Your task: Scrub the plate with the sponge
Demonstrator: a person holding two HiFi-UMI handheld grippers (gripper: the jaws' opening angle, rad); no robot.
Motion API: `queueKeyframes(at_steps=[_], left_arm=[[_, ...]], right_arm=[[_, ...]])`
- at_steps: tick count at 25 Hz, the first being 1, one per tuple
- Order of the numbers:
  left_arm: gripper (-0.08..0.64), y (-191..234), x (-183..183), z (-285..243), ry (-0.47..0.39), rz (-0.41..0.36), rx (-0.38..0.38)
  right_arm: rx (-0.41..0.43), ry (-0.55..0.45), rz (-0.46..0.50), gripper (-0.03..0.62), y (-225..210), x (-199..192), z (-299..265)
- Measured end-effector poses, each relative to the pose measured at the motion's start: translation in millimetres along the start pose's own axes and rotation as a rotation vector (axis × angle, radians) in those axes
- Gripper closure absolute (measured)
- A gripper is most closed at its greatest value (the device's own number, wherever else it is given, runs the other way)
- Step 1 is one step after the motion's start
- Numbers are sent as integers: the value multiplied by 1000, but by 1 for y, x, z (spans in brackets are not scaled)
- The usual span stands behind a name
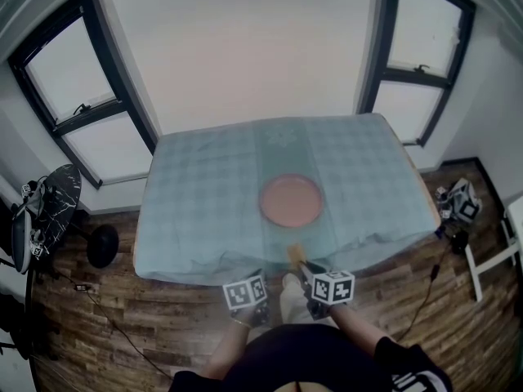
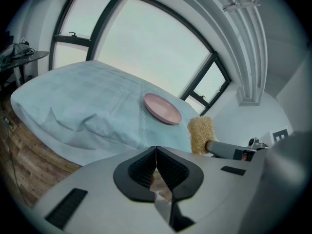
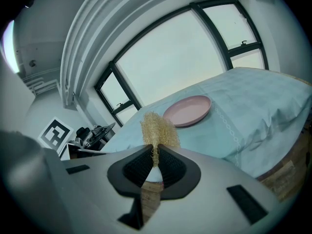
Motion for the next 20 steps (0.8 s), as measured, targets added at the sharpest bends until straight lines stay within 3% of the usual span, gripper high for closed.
queueKeyframes(at_steps=[20], left_arm=[[552,-8,-4,-2,6,-15,-1]], right_arm=[[12,4,-6,557,-7,0,6]])
Point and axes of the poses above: the fingertips, and each gripper's own axes: z backward along the fingers, y to its left, x out of its top, the point moved 4 cm from there along z, backward along the fingers, and after that the axes turned 7 degrees about y, right-handed, at the moved point
